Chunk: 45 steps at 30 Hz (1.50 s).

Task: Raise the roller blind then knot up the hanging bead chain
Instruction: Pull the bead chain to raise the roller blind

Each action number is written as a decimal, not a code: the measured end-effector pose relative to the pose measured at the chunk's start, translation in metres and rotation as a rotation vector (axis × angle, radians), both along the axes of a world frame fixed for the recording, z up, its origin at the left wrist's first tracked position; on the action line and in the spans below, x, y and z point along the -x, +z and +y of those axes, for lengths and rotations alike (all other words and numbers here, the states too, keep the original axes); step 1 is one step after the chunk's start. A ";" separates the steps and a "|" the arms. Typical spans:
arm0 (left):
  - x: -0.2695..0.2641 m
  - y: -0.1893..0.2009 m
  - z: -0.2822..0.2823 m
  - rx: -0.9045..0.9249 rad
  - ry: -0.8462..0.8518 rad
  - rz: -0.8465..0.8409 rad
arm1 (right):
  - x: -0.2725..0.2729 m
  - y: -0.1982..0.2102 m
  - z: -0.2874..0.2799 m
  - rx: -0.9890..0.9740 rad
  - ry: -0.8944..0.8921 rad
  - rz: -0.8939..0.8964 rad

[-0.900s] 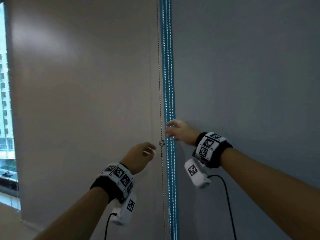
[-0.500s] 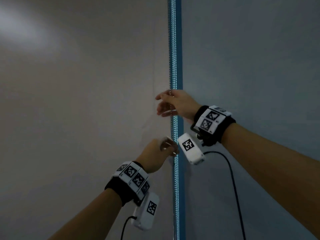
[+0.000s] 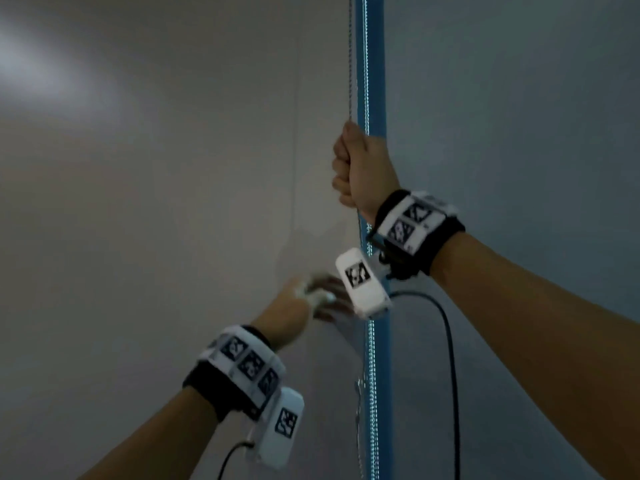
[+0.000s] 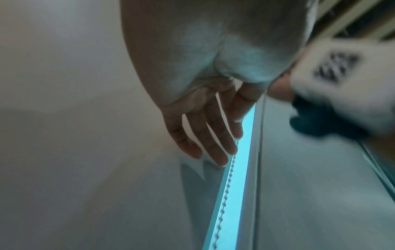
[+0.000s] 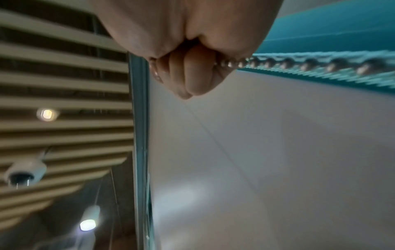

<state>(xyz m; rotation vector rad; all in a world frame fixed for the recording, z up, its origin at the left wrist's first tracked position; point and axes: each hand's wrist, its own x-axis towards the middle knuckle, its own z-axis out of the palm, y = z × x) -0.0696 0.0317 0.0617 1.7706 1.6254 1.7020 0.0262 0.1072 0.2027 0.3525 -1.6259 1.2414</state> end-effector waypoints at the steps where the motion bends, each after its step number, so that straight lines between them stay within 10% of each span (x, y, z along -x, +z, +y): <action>1: 0.002 0.017 -0.002 -0.053 -0.006 -0.069 | -0.001 -0.013 0.001 -0.012 0.003 -0.015; 9: -0.039 0.144 -0.018 -0.303 -0.118 -0.121 | -0.005 -0.171 -0.012 -0.147 -0.038 -0.339; 14: -0.051 0.137 0.000 -0.422 0.013 -0.095 | -0.011 -0.235 0.014 -0.329 0.049 -0.672; 17: -0.057 0.100 -0.003 -0.410 -0.023 -0.062 | -0.018 -0.200 0.036 -0.191 0.249 -0.725; 22: -0.071 0.047 -0.004 -0.353 -0.128 -0.159 | -0.034 -0.053 0.025 0.061 0.559 -0.293; 27: -0.065 -0.025 -0.001 -0.167 -0.186 -0.237 | -0.032 0.032 -0.019 0.076 0.314 -0.138; 31: -0.035 -0.044 -0.013 -0.012 -0.250 -0.173 | -0.020 -0.017 -0.021 -0.061 0.158 -0.189; 41: -0.054 0.147 -0.042 -0.304 -0.155 -0.154 | -0.017 -0.192 -0.027 -0.004 0.216 -0.474; 45: -0.068 0.130 -0.018 -0.380 0.015 -0.026 | -0.024 -0.235 -0.009 -0.133 0.264 -0.630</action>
